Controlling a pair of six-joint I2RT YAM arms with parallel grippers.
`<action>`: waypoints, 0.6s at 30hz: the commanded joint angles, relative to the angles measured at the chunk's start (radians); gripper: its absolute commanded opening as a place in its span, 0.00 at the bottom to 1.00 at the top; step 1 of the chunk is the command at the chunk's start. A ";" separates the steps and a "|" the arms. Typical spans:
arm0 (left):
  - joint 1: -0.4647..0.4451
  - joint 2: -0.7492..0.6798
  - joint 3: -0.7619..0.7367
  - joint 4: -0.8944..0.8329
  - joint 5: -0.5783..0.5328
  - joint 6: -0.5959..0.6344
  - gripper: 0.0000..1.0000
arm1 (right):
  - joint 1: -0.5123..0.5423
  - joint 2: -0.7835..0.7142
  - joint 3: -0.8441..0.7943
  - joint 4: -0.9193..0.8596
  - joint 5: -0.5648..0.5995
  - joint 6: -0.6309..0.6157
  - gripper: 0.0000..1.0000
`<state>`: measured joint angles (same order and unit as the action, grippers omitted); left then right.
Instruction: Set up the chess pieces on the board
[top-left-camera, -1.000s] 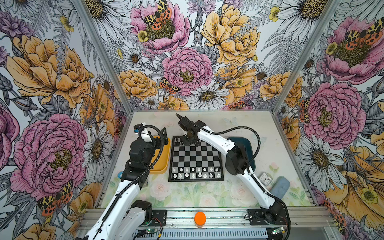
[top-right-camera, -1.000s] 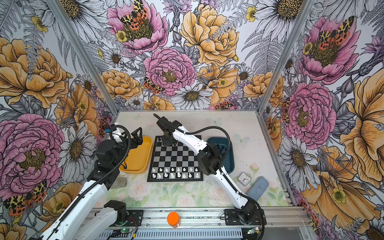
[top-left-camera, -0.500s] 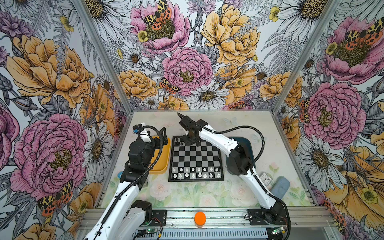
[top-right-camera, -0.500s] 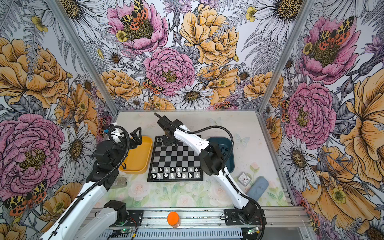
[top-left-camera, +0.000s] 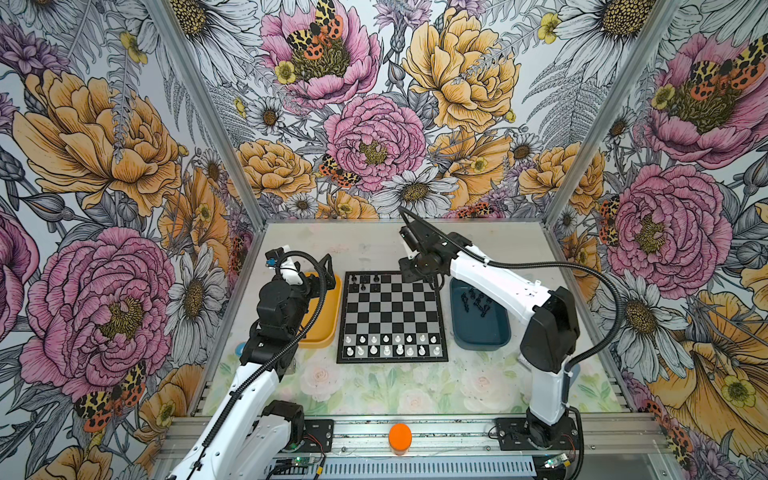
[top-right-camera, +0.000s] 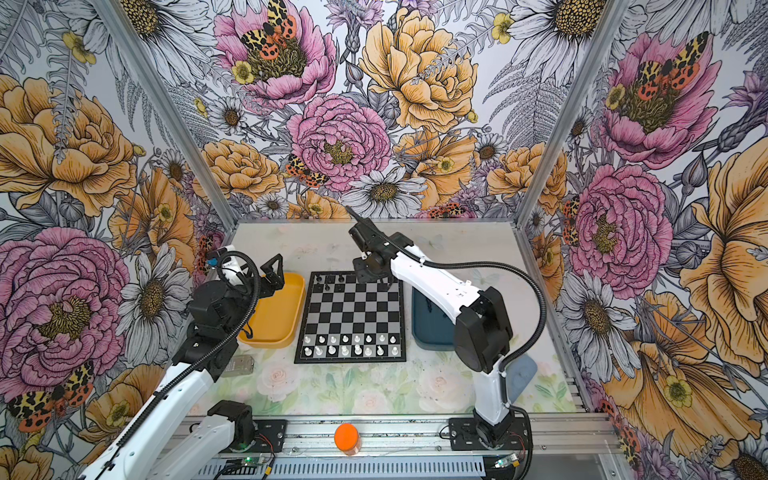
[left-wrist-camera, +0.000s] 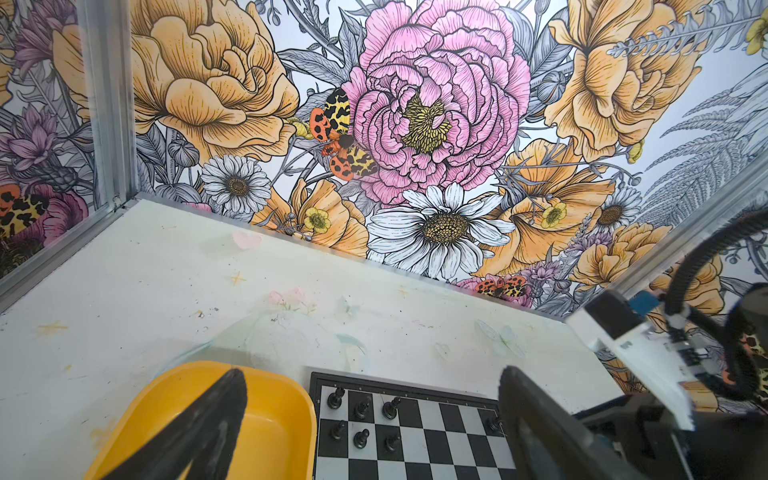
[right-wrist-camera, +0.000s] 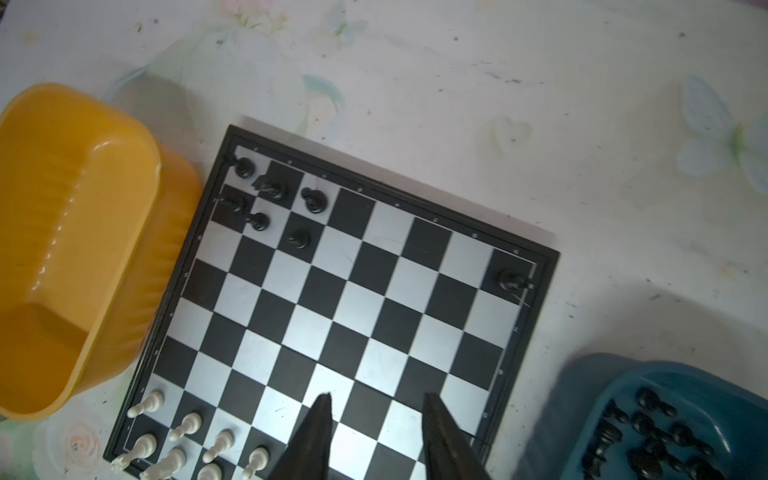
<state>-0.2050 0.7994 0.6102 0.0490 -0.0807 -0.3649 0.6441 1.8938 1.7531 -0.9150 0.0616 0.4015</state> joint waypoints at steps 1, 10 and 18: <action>-0.007 0.016 -0.003 0.014 -0.002 -0.018 0.95 | -0.075 -0.090 -0.132 0.065 0.058 0.036 0.36; -0.023 0.065 0.026 0.017 0.004 -0.027 0.94 | -0.216 -0.171 -0.383 0.134 0.029 0.034 0.31; -0.058 0.117 0.057 0.017 -0.005 -0.019 0.94 | -0.288 -0.131 -0.451 0.202 -0.008 0.018 0.29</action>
<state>-0.2497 0.9058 0.6273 0.0490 -0.0807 -0.3721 0.3721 1.7615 1.3045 -0.7742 0.0719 0.4271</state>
